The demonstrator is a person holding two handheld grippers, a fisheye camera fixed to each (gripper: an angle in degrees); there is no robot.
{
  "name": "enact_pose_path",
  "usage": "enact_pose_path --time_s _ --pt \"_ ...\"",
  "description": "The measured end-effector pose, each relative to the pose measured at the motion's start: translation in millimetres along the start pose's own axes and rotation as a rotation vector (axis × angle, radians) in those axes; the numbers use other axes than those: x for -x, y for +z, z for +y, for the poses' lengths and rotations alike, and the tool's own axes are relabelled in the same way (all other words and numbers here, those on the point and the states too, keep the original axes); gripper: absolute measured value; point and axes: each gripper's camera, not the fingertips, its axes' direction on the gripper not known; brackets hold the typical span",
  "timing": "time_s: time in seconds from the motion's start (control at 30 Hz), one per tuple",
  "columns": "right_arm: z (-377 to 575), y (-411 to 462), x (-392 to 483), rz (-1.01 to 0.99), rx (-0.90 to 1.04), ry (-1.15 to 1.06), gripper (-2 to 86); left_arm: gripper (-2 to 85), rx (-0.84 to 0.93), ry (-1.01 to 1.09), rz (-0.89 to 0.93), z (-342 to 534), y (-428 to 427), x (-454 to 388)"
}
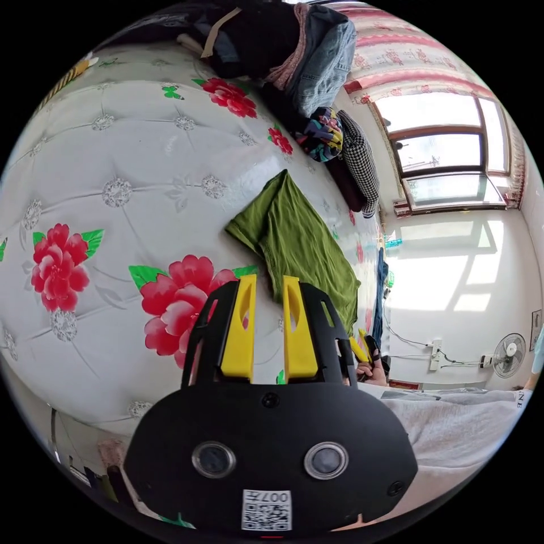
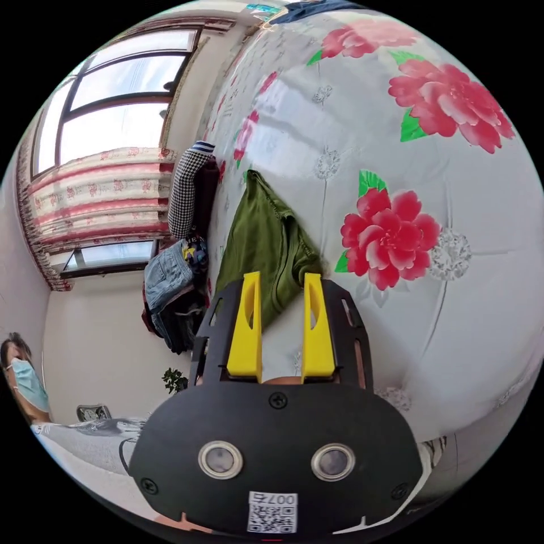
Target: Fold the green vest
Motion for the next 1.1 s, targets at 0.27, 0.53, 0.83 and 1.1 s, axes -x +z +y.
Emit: enact_pose_path --time_s 0.27,0.53,0.83,1.1 --pt "-15.0 34.0 43.1 0.046 0.015 -0.089 0.6 6.8 -0.039 -0.119 0.048 -6.3 -23.9 33.8" --pt "72.2 168.1 269.8 0.118 0.386 -0.940 0.7 5.5 -0.090 -0.178 0.093 -4.7 -59.5 77.8" --pt "206.5 311.5 267.2 0.102 0.894 -1.089 3.4 5.4 -0.117 -0.225 0.115 3.6 -95.0 126.8" --pt "86.8 248.7 182.6 0.221 0.659 -0.690 5.0 8.8 -0.061 -0.185 0.199 -12.0 -87.9 147.8"
